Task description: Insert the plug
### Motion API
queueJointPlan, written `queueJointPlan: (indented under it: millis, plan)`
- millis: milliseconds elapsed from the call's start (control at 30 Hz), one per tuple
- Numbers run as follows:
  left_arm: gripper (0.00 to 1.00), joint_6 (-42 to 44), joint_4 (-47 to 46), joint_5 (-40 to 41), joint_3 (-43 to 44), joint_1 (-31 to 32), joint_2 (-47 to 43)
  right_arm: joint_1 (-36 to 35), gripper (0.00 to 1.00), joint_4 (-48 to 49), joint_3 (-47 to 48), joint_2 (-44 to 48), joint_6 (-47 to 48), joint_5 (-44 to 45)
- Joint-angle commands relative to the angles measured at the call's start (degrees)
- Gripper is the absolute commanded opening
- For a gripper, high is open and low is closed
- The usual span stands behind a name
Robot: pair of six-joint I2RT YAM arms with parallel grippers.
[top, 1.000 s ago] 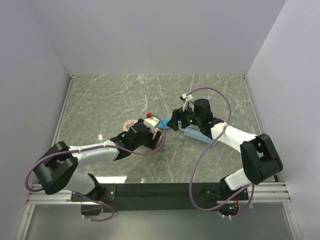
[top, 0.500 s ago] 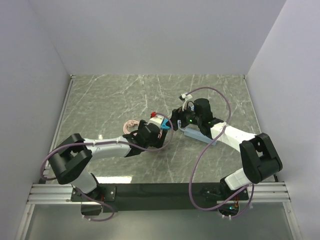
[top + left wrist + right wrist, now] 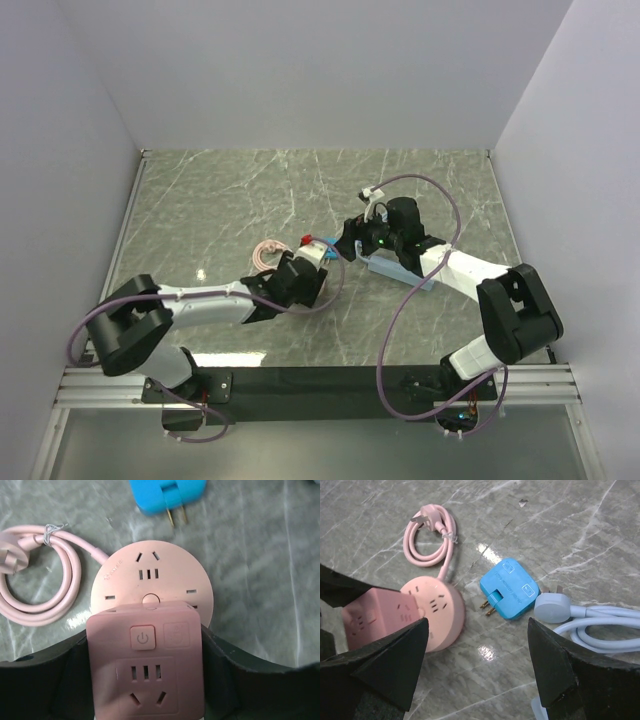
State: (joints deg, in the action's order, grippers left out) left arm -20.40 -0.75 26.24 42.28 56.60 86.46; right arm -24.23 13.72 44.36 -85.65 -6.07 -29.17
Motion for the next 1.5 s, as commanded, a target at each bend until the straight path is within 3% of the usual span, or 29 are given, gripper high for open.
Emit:
queueJointPlan:
  millis: [0, 67, 100, 267, 400, 600, 800, 867, 900, 933, 1033, 1133, 1267, 1467]
  plan:
    - [0.34, 8.4, -6.1, -7.5, -3.2, 0.4, -6.0, -0.3, 0.86, 1.4, 1.9, -0.2, 0.4, 0.9]
    - [0.16, 12.1, -8.2, -10.8, -4.2, 0.2, -8.7, -0.3, 0.86, 1.1, 2.0, -0.3, 0.4, 0.8]
    - [0.12, 13.5, -8.7, -11.8, -4.4, 0.1, -9.7, -0.4, 0.85, 1.2, 1.7, -0.6, 0.5, 0.4]
    - [0.06, 19.7, -8.4, -17.3, -4.2, -1.7, -10.9, -0.8, 0.85, 0.8, 1.9, -1.1, 1.0, -1.9]
    - [0.07, 19.8, -7.3, -16.6, -4.1, -3.3, -10.0, -2.1, 0.84, -3.0, 4.8, -3.3, 1.1, -0.2]
    - [0.17, 16.3, -3.0, -10.1, -2.2, -3.9, -7.5, -4.3, 0.84, -7.8, 9.7, -6.8, -2.3, 4.3]
    - [0.29, 15.7, 0.5, -10.2, -0.3, -4.0, -5.2, -10.7, 0.85, -13.3, 13.6, -8.5, -8.9, 14.4]
    - [0.45, 15.0, 0.6, -9.5, 0.1, -4.0, -5.3, -11.9, 0.85, -13.3, 14.0, -10.0, -11.8, 15.2]
    - [0.62, 14.7, 0.6, -9.6, -0.1, -4.0, -6.3, -12.0, 0.86, -14.3, 14.1, -10.3, -12.7, 16.9]
    - [0.7, 14.5, 0.3, -10.1, -0.6, -3.9, -7.2, -12.1, 0.86, -14.3, 14.0, -10.6, -13.6, 17.6]
    - [0.78, 14.8, -4.0, -10.7, -3.9, -3.9, -11.7, -12.2, 0.87, -13.8, 11.9, -9.8, -16.9, 19.5]
    - [0.98, 14.7, -7.1, -9.6, -6.1, -3.9, -16.6, -12.4, 0.89, -13.0, 11.5, -9.4, -19.7, 22.0]
    - [0.99, 14.3, -10.4, -10.4, -8.8, -4.0, -22.3, -12.4, 0.9, -15.1, 14.0, -11.2, -21.1, 23.5]
    - [0.99, 12.8, -11.5, -5.4, -10.5, -4.0, -27.7, -12.5, 0.9, -21.4, 22.0, -17.2, -23.7, 28.6]
